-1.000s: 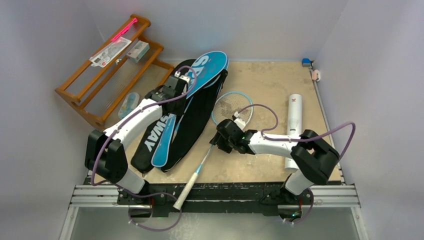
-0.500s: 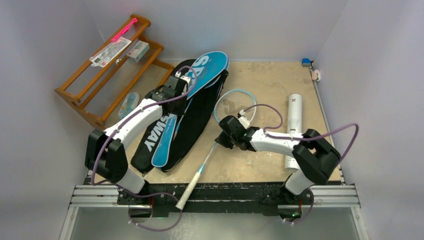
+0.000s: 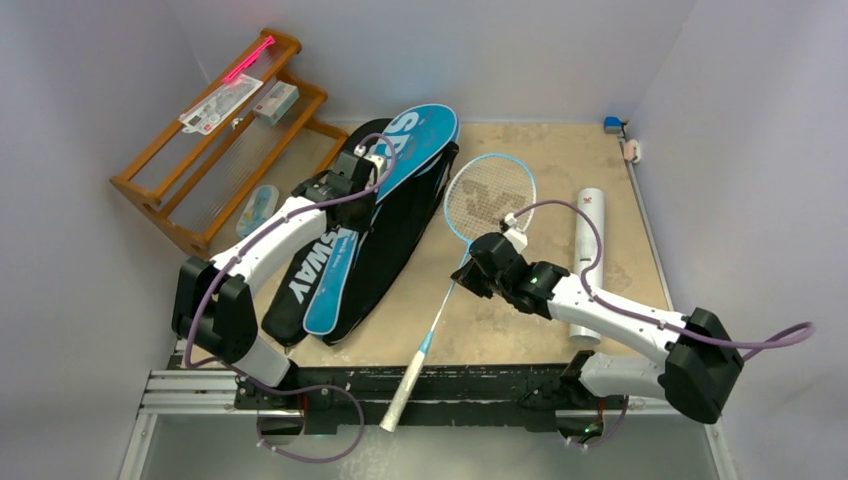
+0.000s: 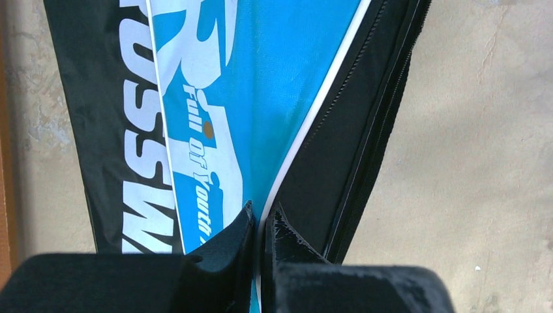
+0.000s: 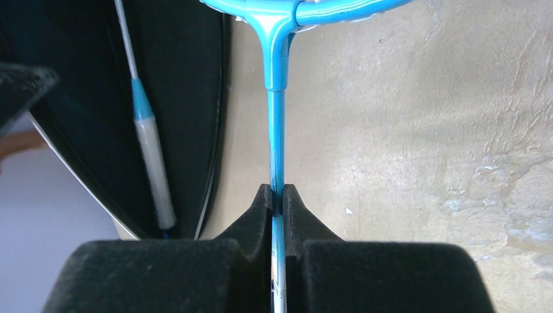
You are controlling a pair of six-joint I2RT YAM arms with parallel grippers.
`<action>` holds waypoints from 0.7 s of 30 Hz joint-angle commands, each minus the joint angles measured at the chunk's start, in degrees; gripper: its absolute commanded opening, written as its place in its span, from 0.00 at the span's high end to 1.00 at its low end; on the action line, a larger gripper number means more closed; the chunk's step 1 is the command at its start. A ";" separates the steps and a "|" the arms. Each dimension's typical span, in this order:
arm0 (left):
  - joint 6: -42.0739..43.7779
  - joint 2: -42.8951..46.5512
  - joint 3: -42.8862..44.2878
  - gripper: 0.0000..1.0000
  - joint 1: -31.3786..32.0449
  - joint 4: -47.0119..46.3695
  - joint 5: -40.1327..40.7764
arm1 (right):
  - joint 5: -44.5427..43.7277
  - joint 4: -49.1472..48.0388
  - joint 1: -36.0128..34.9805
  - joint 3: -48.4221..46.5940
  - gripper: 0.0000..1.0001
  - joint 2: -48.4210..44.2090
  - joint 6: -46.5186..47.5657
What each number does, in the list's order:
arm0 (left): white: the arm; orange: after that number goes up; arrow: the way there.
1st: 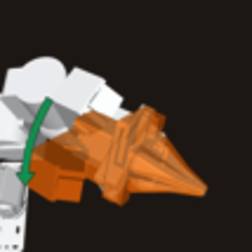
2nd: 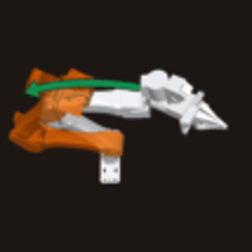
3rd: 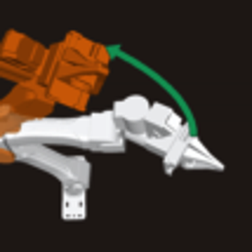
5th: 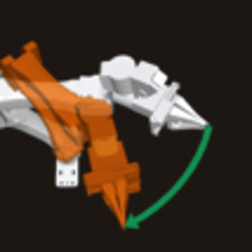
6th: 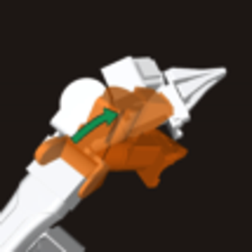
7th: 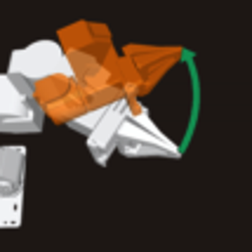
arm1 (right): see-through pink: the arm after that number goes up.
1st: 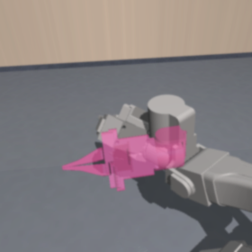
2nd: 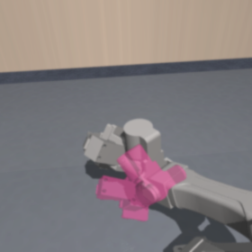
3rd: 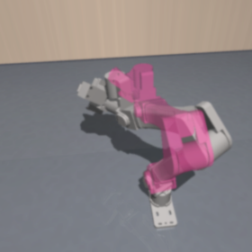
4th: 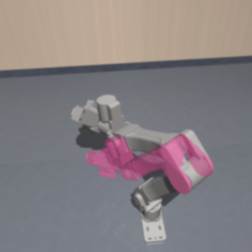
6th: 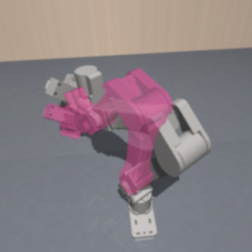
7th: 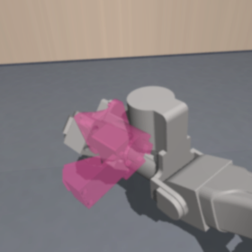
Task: Pack up the badminton gear
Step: Pick up the racket from the center of the board.
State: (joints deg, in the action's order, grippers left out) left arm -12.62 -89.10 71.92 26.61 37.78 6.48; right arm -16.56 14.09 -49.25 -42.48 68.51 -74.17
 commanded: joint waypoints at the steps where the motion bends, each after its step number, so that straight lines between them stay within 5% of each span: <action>1: 0.82 0.76 2.49 1.00 -0.77 -1.97 -2.49 | 5.35 -0.57 0.04 -2.59 1.00 0.01 9.50; 21: 2.74 3.95 0.88 1.00 -0.36 -5.79 -13.92 | 18.50 -8.03 0.03 -10.72 1.00 16.08 13.96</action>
State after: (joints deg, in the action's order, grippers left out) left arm -11.20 -88.03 71.90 26.26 35.77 -3.07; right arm -0.40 9.72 -49.25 -49.82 83.57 -61.10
